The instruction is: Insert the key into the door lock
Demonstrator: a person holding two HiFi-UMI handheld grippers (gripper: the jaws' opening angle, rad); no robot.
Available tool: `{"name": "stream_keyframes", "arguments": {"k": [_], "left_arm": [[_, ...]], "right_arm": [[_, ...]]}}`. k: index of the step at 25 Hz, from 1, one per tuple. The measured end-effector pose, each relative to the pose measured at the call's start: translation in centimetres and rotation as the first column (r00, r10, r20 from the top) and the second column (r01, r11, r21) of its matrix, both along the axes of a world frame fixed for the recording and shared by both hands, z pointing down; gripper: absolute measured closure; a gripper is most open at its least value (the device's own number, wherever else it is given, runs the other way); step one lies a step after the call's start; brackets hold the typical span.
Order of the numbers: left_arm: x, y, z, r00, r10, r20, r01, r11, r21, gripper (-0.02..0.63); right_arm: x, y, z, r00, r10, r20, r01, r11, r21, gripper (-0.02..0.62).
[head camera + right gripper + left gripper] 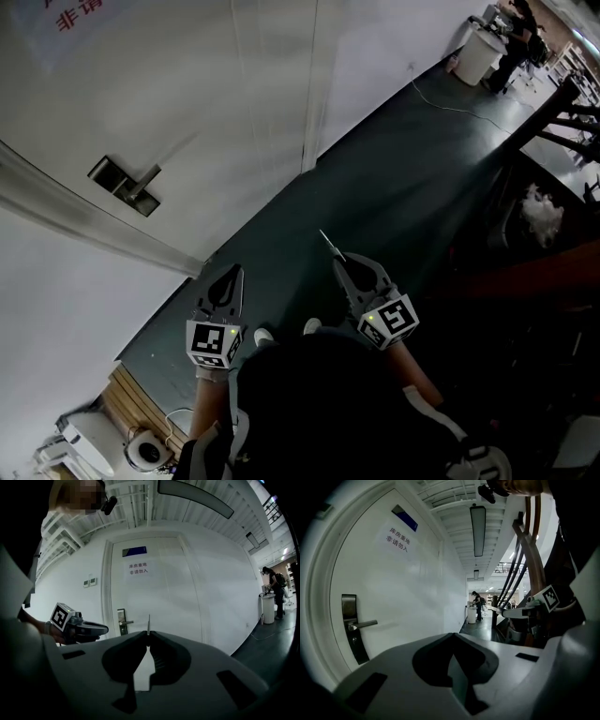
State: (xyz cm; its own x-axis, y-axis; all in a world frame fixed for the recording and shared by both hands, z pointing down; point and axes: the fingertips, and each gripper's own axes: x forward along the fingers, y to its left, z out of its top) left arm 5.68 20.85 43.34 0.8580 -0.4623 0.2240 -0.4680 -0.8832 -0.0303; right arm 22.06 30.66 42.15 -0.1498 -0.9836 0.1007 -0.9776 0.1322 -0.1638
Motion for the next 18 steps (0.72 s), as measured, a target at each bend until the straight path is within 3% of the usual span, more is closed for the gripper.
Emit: {"name": "stream_keyframes", "arguments": {"k": [10,18], "left_arm": [[1.7,-0.5,1.6,0.997,-0.067,0.048,0.068,0.998,-0.015,0.597],[1.5,-8.2,2.2,0.997,-0.074,0.015,0.074,0.997,-0.018,0.597]], "right_arm": [[3.4,-1.6,2.0,0.997,-0.037,0.062,0.039,0.999,-0.022,0.563],[3.4,-8.8,2.6,0.997,-0.029,0.077,0.033,0.998,-0.049,0.563]]}}
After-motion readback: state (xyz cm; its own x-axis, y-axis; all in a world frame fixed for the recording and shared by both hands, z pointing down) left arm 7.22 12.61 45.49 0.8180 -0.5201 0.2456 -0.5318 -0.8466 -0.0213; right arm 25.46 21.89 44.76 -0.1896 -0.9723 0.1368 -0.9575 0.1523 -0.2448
